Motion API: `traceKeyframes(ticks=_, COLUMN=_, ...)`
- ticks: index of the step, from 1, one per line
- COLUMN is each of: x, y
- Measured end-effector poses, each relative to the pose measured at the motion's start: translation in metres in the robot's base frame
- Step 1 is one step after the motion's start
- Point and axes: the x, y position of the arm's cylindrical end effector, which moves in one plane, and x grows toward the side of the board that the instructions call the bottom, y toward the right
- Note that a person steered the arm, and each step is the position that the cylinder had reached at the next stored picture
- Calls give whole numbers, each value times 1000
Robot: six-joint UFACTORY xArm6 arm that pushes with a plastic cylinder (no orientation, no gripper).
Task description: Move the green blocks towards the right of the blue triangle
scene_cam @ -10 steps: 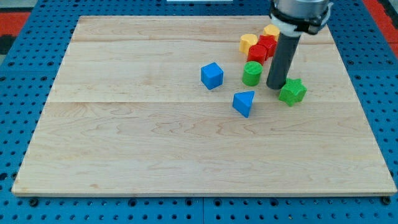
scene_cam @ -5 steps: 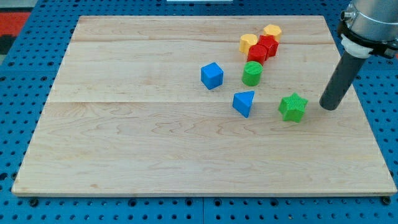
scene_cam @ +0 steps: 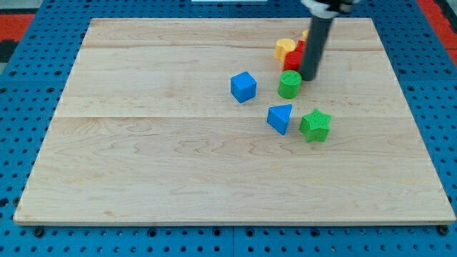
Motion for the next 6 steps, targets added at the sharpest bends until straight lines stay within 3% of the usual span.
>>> traceKeyframes(ticks=3, x=24, y=-74)
traceKeyframes(ticks=6, x=46, y=-32)
